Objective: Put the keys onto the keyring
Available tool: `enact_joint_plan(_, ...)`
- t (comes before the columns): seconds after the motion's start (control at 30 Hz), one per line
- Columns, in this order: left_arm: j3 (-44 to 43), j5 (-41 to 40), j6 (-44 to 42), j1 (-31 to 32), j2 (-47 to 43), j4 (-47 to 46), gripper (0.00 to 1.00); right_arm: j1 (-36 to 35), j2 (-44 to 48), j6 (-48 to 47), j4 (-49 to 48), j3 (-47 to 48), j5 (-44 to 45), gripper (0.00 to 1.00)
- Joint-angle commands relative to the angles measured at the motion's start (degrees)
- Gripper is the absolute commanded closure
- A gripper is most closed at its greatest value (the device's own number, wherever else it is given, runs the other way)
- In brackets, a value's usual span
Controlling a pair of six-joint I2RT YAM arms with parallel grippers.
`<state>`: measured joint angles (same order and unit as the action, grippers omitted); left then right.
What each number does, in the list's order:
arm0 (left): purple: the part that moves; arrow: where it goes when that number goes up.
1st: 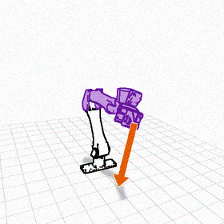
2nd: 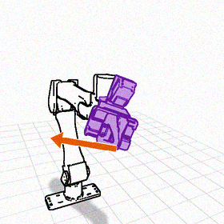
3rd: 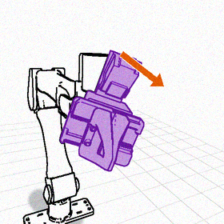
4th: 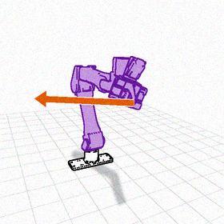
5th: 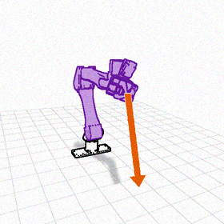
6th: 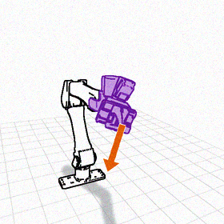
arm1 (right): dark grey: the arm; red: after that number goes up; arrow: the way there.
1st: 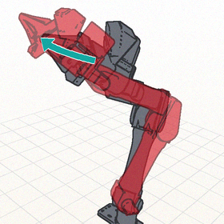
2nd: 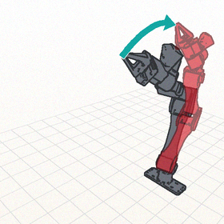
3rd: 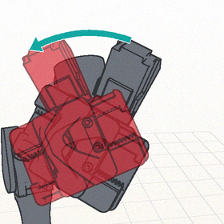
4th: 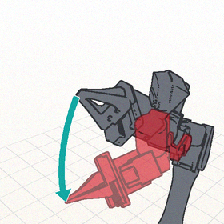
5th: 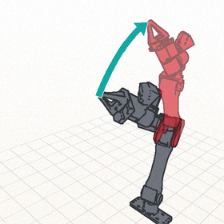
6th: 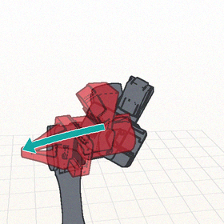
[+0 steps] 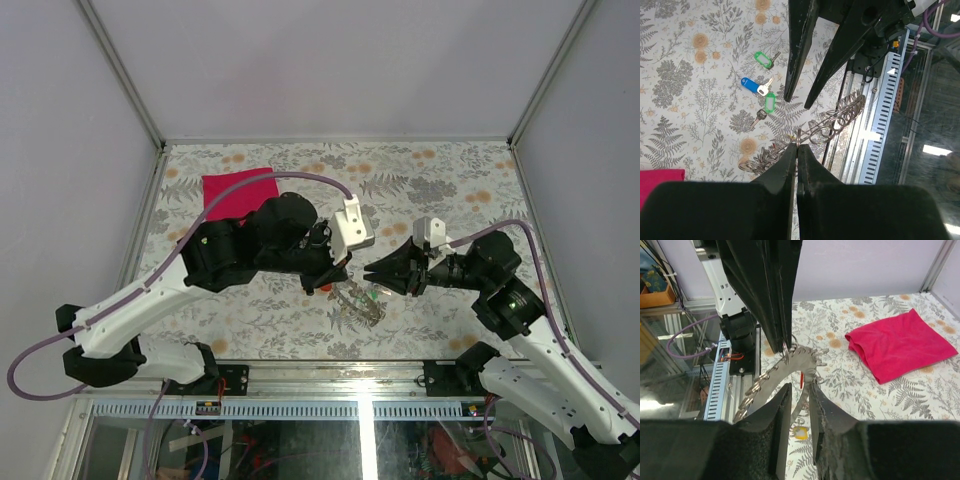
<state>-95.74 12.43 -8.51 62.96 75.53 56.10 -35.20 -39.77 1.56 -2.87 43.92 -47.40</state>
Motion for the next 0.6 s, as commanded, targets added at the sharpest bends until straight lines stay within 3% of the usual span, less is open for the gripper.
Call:
enact_joint_plan(0.0,1.1,-2.1,2.2,0.2,-2.8,-7.3,1.0,0.0,-0.5,-2.7,3.4,3.4,0.9,0.74)
enact_joint_plan(0.23,6.3,-7.5,6.4,0.3,-7.3,-16.3,1.0,-0.1,-1.3,1.5,2.8,4.0,-1.6,0.76)
enact_joint_plan(0.57,10.3,-8.4,8.7,0.2,-9.5,-23.4,1.0,-1.7,-3.1,15.1,-11.3,1.7,-2.9,0.79)
